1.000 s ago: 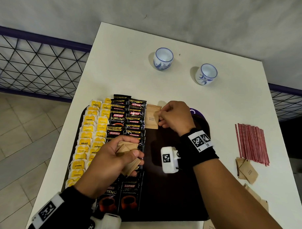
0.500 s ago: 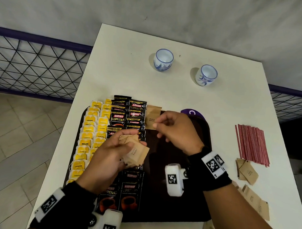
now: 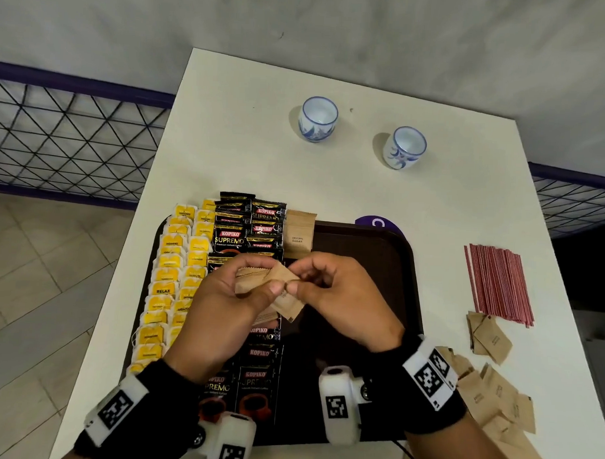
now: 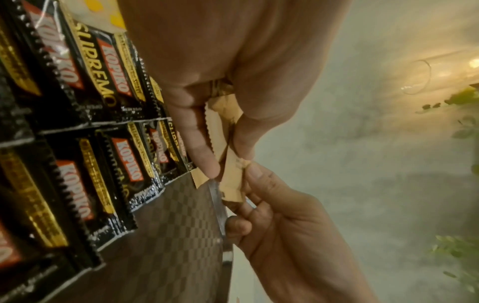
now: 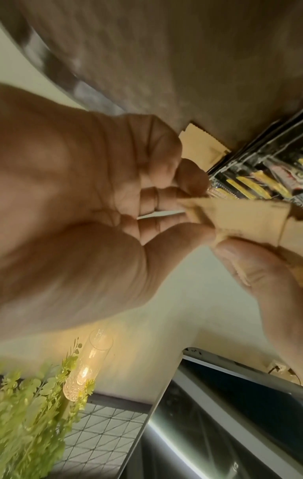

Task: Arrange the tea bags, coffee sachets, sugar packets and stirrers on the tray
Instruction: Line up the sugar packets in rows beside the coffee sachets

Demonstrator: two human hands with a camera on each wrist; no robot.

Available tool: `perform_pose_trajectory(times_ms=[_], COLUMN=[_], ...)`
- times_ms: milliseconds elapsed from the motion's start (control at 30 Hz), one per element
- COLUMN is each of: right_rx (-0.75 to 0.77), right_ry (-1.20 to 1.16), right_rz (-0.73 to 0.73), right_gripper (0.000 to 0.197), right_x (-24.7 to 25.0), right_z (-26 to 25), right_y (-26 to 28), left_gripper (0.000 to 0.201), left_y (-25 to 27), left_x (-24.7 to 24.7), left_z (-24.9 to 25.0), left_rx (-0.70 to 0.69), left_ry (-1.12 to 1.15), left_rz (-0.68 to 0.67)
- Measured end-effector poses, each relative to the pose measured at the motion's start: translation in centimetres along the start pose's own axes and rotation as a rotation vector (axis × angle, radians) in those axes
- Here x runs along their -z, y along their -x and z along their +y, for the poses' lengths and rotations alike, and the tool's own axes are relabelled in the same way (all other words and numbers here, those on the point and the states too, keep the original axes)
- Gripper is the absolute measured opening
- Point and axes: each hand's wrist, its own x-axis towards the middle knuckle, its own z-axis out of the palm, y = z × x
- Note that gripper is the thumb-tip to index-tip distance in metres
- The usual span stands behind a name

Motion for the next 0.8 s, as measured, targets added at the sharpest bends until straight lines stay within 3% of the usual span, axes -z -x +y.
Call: perform_pose_trajectory(times_ms=[167,267,467,800], right_rx=[0.012,-0.038,-0.244,-0.333], right_ry=[0.045,-0.055,-0.241,-0.127], right_rz=[-0.004,0.013,0.26,0.24], right_gripper=[0.011,0.012,0.014,0.009], right_x=[0.4,1.2,4.5,2.6], right_z=[-0.4,-0.4,1.1,2.2], right_y=[-0.3,-0.8,-3.7,-6.8], left_gripper=[0.02,0.017,0.016,0.016], left_y=[0.0,0.0,0.2,0.6], left_x=[-0.1,-0.1,1.2,1.3], left_z=[0.0,0.3,0.8,0.3], left_rx=[-0.019,0.018,0.108,0.142], left_ry=[-0.076,-0.02,0.113,0.118], left_rz=[-0.015,0.01,0.02,0.0])
